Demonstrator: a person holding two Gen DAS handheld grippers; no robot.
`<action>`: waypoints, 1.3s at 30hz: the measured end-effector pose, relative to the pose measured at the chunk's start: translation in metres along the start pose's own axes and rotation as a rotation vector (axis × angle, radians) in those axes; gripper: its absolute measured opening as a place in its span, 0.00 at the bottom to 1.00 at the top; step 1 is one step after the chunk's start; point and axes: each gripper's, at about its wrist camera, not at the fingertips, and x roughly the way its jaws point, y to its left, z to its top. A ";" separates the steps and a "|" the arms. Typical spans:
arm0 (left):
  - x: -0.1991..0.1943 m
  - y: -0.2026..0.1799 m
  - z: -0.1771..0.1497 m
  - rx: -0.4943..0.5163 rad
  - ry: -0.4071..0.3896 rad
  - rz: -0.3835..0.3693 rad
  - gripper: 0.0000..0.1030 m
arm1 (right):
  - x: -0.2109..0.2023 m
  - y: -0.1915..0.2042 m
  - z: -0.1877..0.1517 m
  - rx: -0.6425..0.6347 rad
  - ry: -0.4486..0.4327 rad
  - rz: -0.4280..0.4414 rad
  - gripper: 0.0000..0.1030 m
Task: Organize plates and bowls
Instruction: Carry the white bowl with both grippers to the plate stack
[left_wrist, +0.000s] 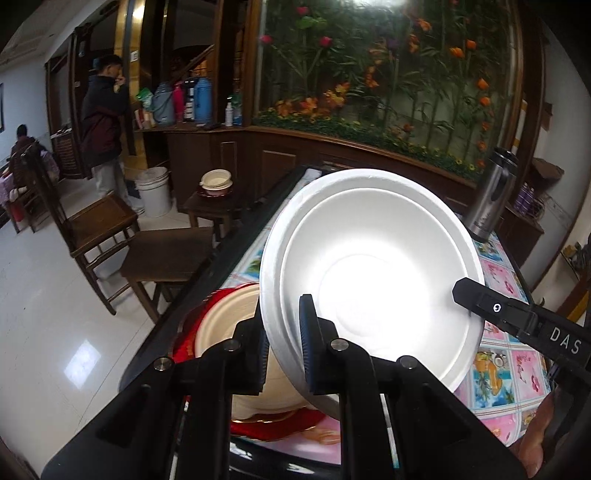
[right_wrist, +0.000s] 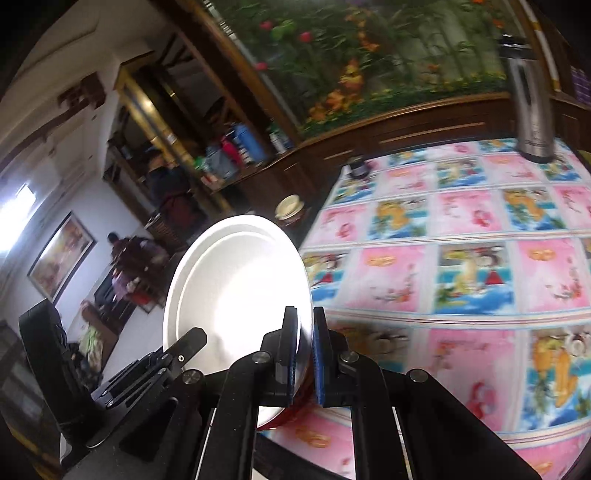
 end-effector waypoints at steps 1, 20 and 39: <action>-0.001 0.008 -0.001 -0.009 0.001 0.011 0.12 | 0.004 0.005 -0.002 -0.010 0.005 0.004 0.07; 0.037 0.043 -0.024 -0.065 0.096 0.080 0.12 | 0.078 0.025 -0.037 -0.061 0.129 -0.005 0.08; 0.040 0.044 -0.028 -0.063 0.099 0.090 0.12 | 0.087 0.020 -0.039 -0.049 0.142 -0.004 0.08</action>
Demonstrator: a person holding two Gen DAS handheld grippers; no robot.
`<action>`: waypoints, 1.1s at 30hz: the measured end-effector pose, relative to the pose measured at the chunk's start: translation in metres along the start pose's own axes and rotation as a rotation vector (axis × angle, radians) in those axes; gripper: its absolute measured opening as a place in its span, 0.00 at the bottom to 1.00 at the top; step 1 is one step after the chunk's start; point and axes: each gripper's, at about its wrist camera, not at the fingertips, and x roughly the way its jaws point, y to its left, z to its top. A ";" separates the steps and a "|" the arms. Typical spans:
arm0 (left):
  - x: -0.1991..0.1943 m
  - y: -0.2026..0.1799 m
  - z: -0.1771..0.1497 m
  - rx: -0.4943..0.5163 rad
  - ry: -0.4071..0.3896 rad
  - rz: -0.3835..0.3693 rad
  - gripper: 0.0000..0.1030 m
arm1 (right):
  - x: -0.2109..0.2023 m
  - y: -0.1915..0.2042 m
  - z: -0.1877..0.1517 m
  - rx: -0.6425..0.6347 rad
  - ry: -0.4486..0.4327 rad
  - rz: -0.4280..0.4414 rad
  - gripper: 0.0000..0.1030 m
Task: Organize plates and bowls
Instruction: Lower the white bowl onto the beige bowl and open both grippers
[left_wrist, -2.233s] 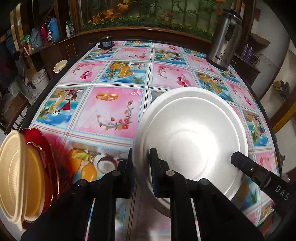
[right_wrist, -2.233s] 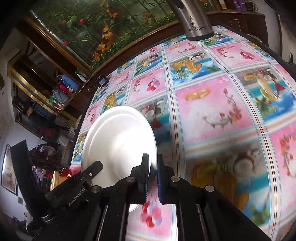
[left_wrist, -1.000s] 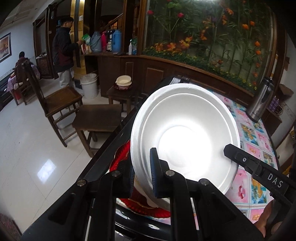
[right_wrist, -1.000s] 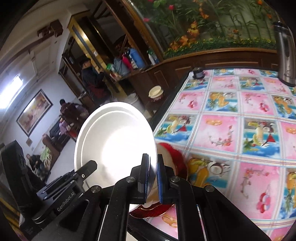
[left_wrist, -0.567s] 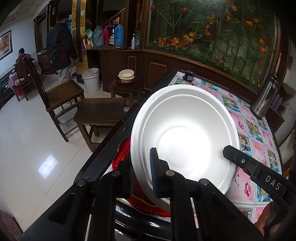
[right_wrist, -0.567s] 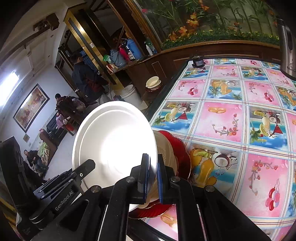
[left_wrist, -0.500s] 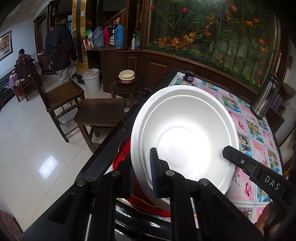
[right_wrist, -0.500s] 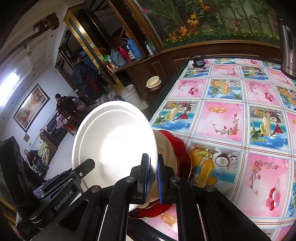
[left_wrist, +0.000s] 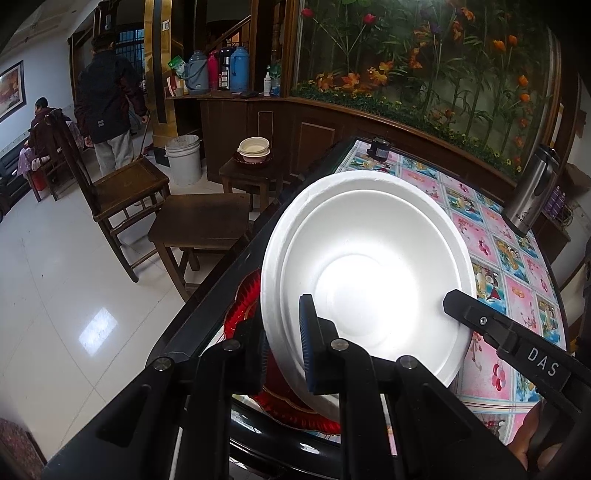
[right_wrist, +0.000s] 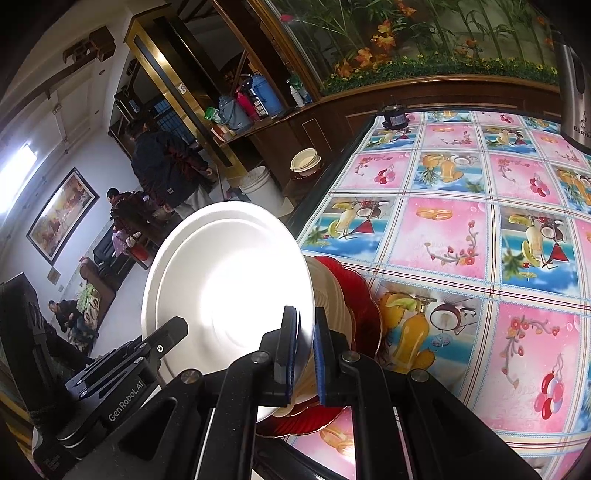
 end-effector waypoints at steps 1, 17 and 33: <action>0.001 0.000 0.000 -0.002 0.002 0.000 0.12 | 0.000 -0.001 0.000 0.001 0.002 0.000 0.08; 0.008 0.001 0.000 -0.001 0.027 0.002 0.12 | 0.005 -0.005 -0.001 0.008 0.002 0.001 0.08; -0.007 0.024 -0.003 -0.028 -0.062 0.091 0.62 | -0.002 -0.003 -0.010 -0.122 -0.101 -0.156 0.29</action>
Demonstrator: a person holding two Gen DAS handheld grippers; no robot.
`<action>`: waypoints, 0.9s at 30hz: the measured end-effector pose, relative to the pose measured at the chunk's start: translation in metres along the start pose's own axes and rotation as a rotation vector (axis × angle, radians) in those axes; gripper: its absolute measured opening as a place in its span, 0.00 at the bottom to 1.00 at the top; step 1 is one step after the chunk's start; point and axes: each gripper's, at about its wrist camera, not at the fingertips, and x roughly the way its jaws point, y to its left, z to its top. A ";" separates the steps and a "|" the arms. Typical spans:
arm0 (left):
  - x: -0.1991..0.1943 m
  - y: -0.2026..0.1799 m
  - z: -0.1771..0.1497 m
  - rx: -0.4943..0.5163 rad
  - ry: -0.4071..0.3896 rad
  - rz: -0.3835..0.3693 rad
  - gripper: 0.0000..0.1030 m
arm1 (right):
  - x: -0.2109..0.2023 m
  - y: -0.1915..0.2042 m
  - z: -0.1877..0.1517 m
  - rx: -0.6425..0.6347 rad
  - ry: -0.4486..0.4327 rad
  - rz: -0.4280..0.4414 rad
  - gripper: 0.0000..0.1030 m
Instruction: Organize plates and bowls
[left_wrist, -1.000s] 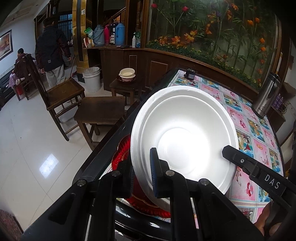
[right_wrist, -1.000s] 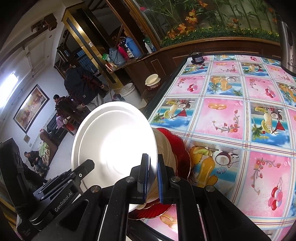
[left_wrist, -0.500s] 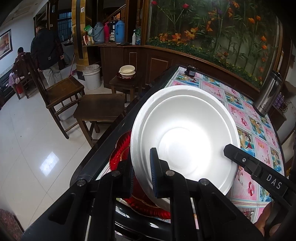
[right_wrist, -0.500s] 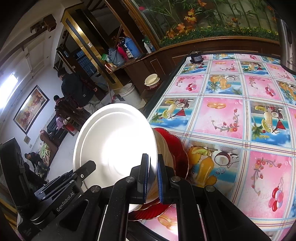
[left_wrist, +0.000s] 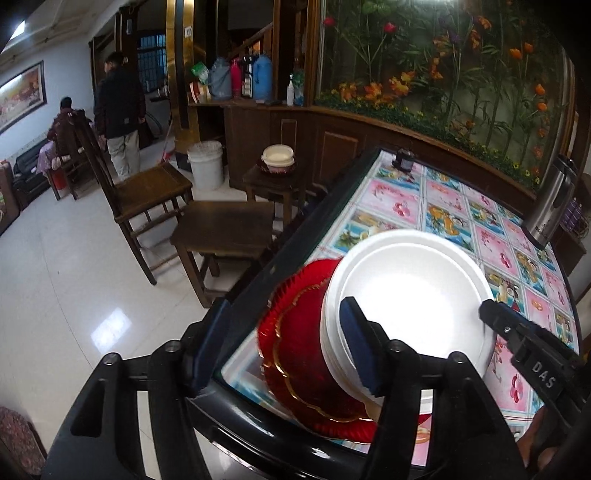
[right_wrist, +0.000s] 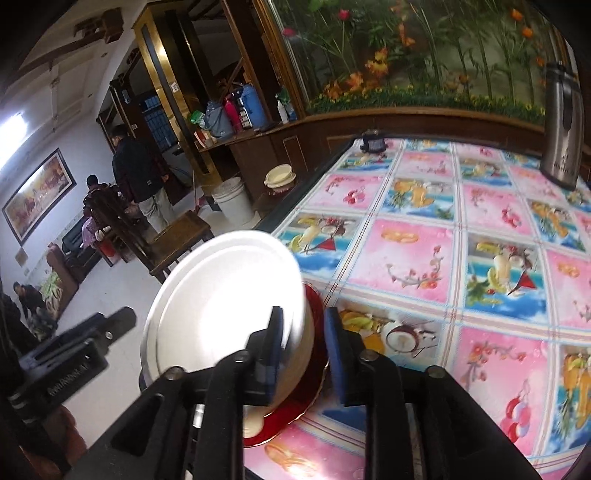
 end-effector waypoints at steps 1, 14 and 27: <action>-0.003 0.001 -0.001 0.003 -0.019 0.016 0.65 | -0.003 -0.001 0.000 -0.008 -0.012 -0.003 0.34; -0.091 -0.005 -0.004 0.033 -0.480 0.110 0.99 | -0.069 -0.002 -0.016 -0.134 -0.308 0.053 0.48; -0.114 -0.003 -0.016 0.034 -0.629 0.069 1.00 | -0.102 0.011 -0.021 -0.215 -0.432 0.052 0.61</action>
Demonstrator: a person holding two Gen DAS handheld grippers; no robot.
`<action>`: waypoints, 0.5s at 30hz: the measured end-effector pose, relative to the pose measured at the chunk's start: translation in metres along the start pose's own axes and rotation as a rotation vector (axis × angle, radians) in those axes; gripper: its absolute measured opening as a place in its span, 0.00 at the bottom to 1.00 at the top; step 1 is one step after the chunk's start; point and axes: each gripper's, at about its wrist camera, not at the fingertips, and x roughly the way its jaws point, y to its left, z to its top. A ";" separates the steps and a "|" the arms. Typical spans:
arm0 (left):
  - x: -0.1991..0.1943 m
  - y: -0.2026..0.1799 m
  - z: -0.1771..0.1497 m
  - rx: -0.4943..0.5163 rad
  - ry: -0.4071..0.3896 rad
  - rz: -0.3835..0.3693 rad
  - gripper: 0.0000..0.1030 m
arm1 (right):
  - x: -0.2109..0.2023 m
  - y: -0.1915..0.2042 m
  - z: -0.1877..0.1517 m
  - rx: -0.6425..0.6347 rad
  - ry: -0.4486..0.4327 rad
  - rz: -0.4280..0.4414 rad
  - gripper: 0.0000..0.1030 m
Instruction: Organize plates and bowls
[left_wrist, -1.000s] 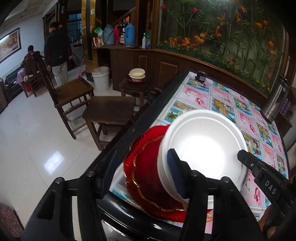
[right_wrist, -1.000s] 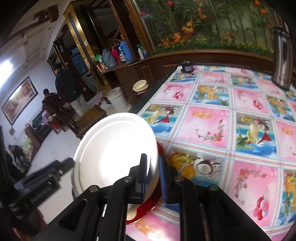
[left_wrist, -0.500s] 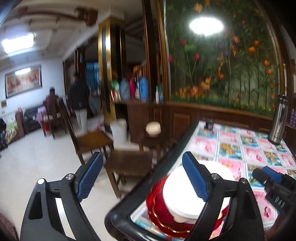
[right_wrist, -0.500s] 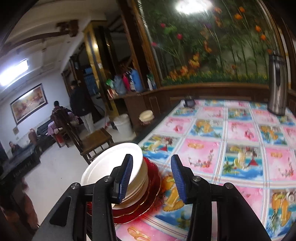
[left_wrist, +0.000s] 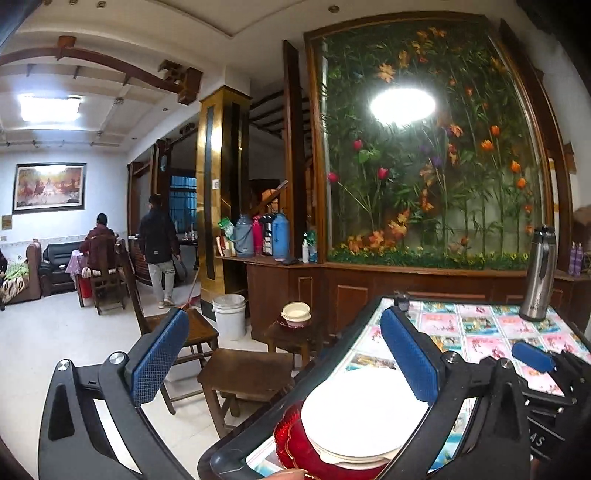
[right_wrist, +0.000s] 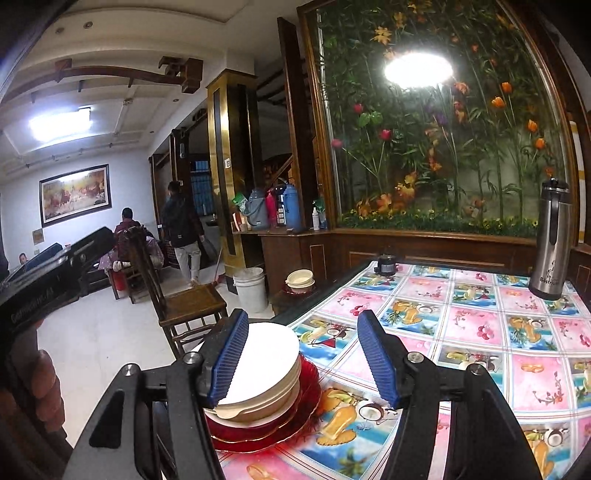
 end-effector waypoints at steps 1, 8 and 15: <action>0.000 -0.002 0.000 0.005 0.010 -0.007 1.00 | 0.001 -0.001 0.000 0.001 0.004 -0.002 0.61; 0.007 -0.009 -0.005 0.037 0.089 -0.043 1.00 | 0.002 -0.007 -0.001 0.015 0.015 -0.014 0.62; 0.018 0.000 -0.011 -0.034 0.205 -0.072 1.00 | 0.008 -0.014 -0.006 0.028 0.049 -0.030 0.63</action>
